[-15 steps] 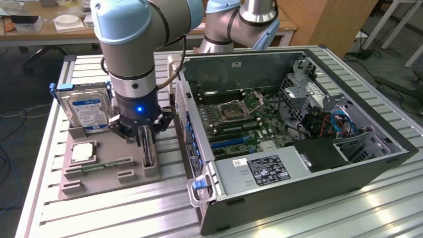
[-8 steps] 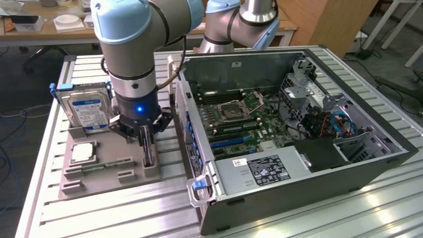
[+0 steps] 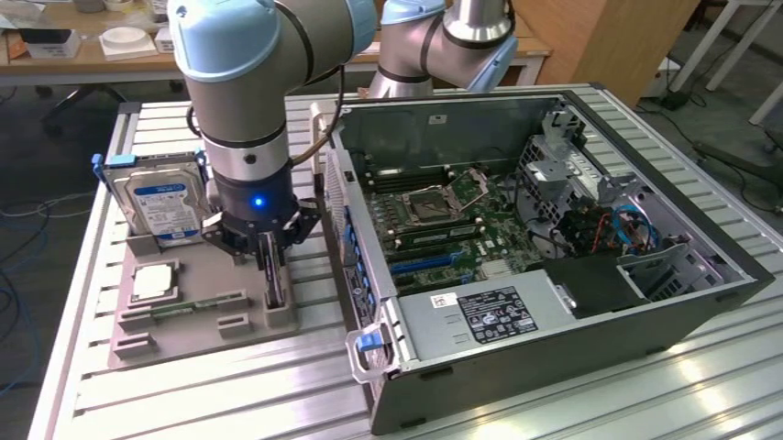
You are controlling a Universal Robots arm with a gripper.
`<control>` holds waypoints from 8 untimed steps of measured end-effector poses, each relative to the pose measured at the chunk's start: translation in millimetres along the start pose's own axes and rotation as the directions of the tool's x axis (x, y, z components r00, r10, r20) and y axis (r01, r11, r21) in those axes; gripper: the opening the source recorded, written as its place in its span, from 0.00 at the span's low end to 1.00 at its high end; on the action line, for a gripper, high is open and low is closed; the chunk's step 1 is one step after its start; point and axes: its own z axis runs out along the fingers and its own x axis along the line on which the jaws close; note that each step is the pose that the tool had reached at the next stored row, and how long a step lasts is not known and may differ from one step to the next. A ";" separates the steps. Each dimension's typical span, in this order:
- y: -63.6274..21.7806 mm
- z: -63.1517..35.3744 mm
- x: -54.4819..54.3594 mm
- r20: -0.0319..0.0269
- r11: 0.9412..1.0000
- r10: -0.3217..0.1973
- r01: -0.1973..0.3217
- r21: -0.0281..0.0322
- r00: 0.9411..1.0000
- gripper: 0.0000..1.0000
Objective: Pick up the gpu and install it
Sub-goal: 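Pick up the gpu and move the gpu toward the slot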
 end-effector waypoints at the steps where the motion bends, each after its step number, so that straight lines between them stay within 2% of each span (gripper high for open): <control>1: 0.0 0.0 0.0 0.000 1.000 0.000 0.000 0.000 1.000 0.33; 6: 0.0 0.0 0.0 0.000 1.000 0.000 0.000 0.000 1.000 0.32; 7: 0.0 0.0 0.0 0.000 1.000 0.000 0.000 0.000 1.000 0.27; 8: 0.0 0.0 0.0 0.000 1.000 0.000 0.000 0.000 1.000 0.27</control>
